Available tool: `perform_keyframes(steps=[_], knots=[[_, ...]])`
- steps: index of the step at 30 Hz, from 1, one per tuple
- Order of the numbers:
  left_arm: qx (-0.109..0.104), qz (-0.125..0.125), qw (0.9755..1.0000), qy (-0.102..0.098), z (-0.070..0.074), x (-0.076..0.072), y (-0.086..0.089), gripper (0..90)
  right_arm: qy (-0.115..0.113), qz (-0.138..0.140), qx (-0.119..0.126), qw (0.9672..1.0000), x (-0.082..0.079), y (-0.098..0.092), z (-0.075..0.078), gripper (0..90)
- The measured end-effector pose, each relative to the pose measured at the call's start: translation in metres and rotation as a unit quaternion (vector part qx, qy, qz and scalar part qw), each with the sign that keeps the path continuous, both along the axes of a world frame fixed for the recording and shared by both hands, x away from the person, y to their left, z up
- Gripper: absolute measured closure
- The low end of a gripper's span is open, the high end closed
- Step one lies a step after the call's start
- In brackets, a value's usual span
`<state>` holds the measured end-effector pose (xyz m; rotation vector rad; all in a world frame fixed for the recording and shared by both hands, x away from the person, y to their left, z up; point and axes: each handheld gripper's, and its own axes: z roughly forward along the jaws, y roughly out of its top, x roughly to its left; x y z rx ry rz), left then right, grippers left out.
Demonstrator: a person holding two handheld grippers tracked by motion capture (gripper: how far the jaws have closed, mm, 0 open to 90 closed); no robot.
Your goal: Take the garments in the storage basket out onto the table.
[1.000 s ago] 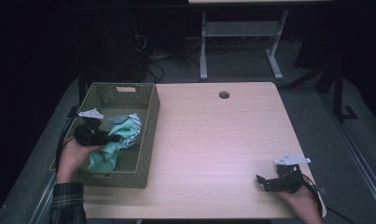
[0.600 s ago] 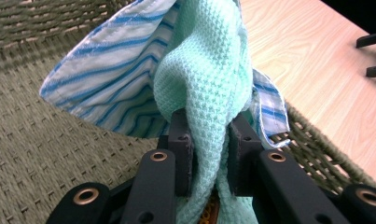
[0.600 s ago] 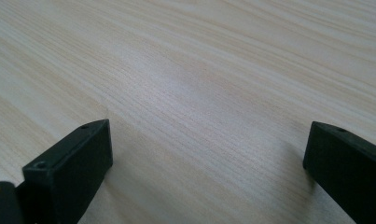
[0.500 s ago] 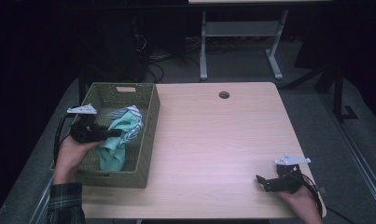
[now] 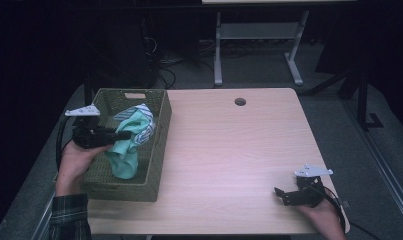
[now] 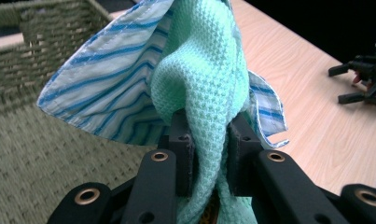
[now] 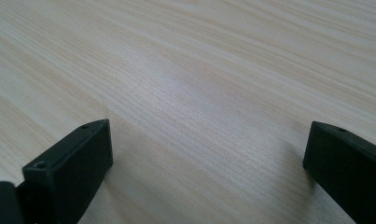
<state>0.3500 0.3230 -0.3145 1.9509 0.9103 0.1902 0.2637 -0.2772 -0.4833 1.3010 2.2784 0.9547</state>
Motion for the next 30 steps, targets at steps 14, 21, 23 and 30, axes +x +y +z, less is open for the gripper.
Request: perform_keyframes(steps=[14, 21, 23, 30], knots=[[-0.012, -0.01, 0.9997, -0.018, 0.021, -0.003, -0.015, 74.9, 0.0, 0.0, 0.0, 1.0, 0.0, 0.0, 0.0, 0.8], [-0.019, -0.014, 0.9994, -0.027, 0.031, -0.004, -0.023, 75.1, 0.0, 0.0, 0.0, 1.0, 0.0, 0.0, 0.0, 0.8], [-0.024, -0.014, 0.9991, -0.031, 0.034, -0.004, -0.026, 75.2, 0.0, 0.0, 0.0, 1.0, 0.0, 0.0, 0.0, 0.8], [-0.035, -0.023, 0.9981, -0.045, 0.042, -0.006, -0.034, 75.4, 0.0, 0.0, 0.0, 1.0, 0.0, 0.0, 0.0, 0.8]])
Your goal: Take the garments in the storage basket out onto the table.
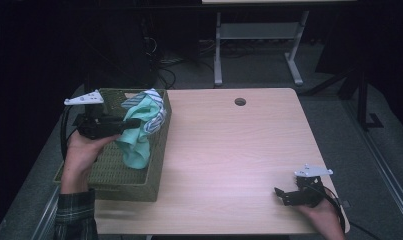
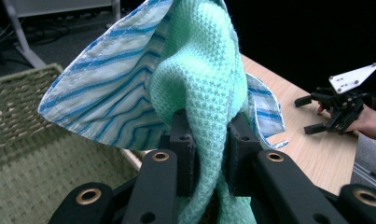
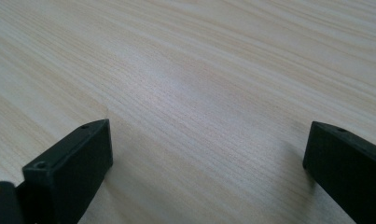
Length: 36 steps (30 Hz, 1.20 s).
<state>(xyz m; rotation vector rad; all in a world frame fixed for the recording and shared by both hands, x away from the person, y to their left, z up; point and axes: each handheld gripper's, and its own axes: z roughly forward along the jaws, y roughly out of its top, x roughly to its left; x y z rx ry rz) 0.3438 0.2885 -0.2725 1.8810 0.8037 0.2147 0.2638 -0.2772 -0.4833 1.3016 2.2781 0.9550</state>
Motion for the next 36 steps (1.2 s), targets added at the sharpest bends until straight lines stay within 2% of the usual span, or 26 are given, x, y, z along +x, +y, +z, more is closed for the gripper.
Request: perform_keyframes(steps=[17, 22, 36], knots=[[-0.029, -0.026, 0.9988, -0.031, 0.019, 0.0, -0.03, 76.0, 0.0, 0.0, 0.0, 1.0, 0.0, 0.0, 0.0, 0.9], [-0.027, -0.043, 0.9982, -0.033, 0.02, 0.001, -0.046, 76.1, 0.0, 0.0, 0.0, 1.0, 0.0, 0.0, 0.0, 0.8], [-0.034, -0.065, 0.9969, -0.026, 0.015, 0.007, -0.085, 76.1, 0.0, 0.0, 0.0, 1.0, 0.0, 0.0, 0.0, 0.9]])
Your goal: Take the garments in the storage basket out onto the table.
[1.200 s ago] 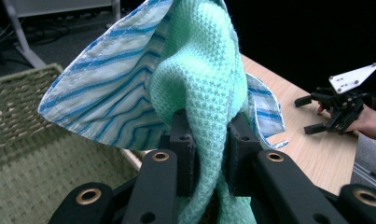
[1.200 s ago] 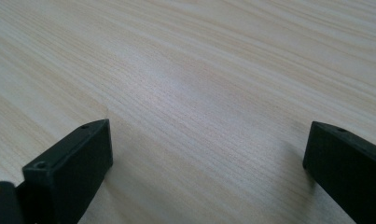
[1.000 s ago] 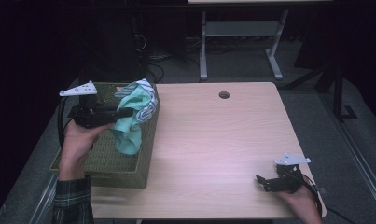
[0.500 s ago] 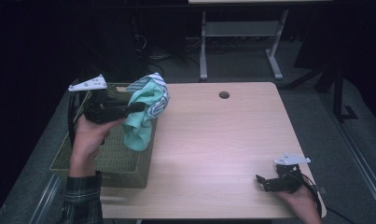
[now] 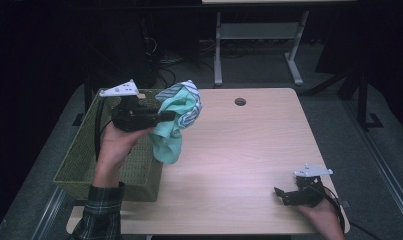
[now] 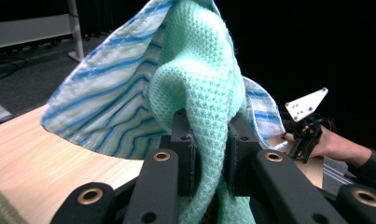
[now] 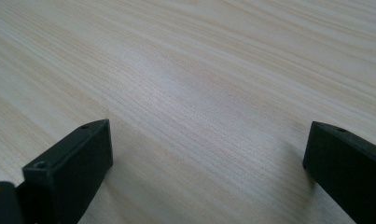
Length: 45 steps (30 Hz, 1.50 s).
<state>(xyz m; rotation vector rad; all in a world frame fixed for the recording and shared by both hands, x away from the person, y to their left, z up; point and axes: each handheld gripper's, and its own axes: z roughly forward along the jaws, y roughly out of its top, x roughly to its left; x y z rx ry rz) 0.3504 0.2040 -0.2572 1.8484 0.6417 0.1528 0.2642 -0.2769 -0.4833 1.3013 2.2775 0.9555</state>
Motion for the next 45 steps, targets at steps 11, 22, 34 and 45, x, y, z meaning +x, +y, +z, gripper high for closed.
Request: perform_keyframes(steps=[11, 22, 34, 45], knots=[[-0.014, -0.019, 0.9997, 0.008, -0.01, 0.004, -0.029, 76.0, 0.0, 0.0, 0.0, 1.0, 0.0, 0.0, 0.0, 0.9], [-0.008, -0.03, 0.9994, 0.011, -0.025, 0.003, -0.053, 76.0, 0.0, 0.0, 0.0, 1.0, 0.0, 0.0, 0.0, 0.9], [0.01, -0.044, 0.9986, 0.027, -0.05, 0.006, -0.081, 76.0, 0.0, 0.0, 0.0, 1.0, 0.0, 0.0, 0.0, 0.8], [0.034, -0.066, 0.9959, 0.052, -0.074, 0.005, -0.11, 76.0, 0.001, -0.001, 0.001, 1.0, 0.0, 0.0, 0.0, 0.9]])
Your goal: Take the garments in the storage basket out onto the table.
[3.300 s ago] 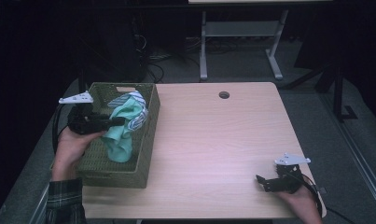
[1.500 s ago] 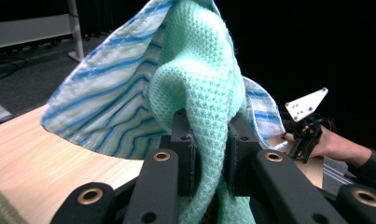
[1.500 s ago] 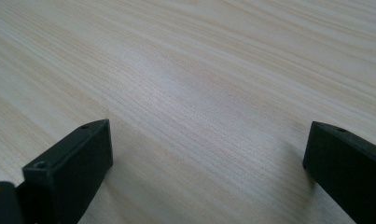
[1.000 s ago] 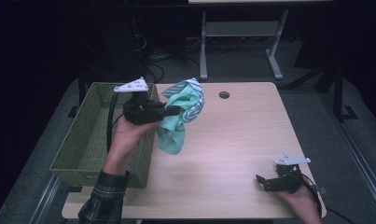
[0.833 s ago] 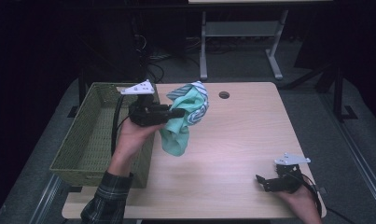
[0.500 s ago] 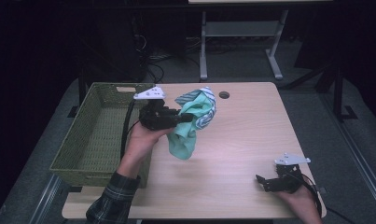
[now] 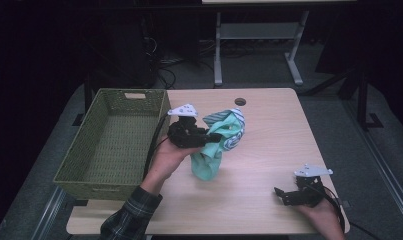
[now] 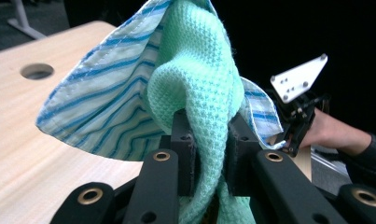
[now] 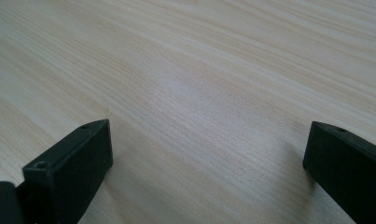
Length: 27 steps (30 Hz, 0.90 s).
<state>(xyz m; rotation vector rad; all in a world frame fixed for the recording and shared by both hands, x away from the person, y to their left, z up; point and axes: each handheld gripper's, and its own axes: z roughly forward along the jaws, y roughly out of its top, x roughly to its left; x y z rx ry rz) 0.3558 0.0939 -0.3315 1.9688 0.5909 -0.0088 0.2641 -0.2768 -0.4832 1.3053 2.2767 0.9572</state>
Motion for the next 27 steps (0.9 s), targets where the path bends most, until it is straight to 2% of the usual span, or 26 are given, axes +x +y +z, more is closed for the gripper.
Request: perform_keyframes(steps=[13, 19, 23, 27], knots=[[0.028, -0.013, 0.9991, 0.029, -0.038, 0.002, -0.027, 76.0, 0.0, 0.0, 0.0, 1.0, 0.0, 0.0, 0.0, 0.9], [0.046, -0.022, 0.9977, 0.044, -0.06, 0.001, -0.042, 76.0, 0.0, 0.0, -0.001, 1.0, 0.0, 0.0, 0.0, 0.9], [0.062, -0.031, 0.9965, 0.046, -0.073, 0.001, -0.049, 75.9, 0.0, 0.001, -0.001, 1.0, 0.0, 0.0, 0.0, 0.9], [0.071, -0.03, 0.9952, 0.061, -0.087, 0.005, -0.053, 75.9, 0.0, 0.001, -0.001, 1.0, 0.0, 0.0, 0.0, 0.9]])
